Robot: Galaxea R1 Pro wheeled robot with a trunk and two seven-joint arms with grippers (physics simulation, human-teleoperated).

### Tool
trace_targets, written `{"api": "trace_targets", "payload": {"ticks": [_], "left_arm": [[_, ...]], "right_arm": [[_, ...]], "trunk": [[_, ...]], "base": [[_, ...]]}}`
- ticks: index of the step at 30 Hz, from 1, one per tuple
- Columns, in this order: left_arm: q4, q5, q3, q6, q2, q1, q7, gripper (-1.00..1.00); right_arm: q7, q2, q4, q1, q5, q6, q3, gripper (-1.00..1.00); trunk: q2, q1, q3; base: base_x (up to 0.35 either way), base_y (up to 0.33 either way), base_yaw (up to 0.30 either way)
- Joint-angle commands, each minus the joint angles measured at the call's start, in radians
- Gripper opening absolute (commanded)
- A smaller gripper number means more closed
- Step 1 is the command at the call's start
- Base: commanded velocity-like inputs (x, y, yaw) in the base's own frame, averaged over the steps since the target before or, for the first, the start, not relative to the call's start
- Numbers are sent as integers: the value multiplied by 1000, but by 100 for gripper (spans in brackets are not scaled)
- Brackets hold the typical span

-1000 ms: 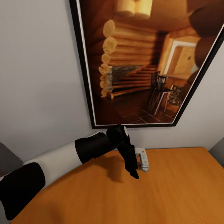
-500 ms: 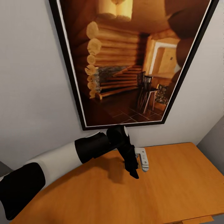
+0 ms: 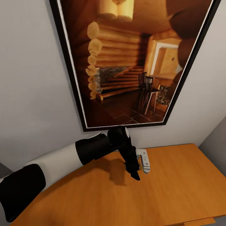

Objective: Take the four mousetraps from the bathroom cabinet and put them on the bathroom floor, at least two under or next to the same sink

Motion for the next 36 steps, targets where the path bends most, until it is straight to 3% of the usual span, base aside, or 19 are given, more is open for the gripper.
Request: {"api": "trace_targets", "payload": {"ticks": [1,19,26,36], "left_arm": [[-1,-9,0,7,0,-1,-9,100],[4,-8,-3,6,1,-1,-9,100],[5,-9,-3,6,1,-1,-9,100],[6,-9,-4,6,2,-2,-9,100]], "right_arm": [[4,0,-1,-1,-11,3,8,-100],[7,0,-1,-1,-9,2,8,-100],[69,-6,-2,-1,-6,2,10,-100],[80,-9,-2,-1,-4,2,10,-100]], "trunk": [[-2,1,-2],[-2,1,-2],[-2,1,-2],[-2,1,-2]], "base": [[0,0,0],[0,0,0],[0,0,0],[0,0,0]]}}
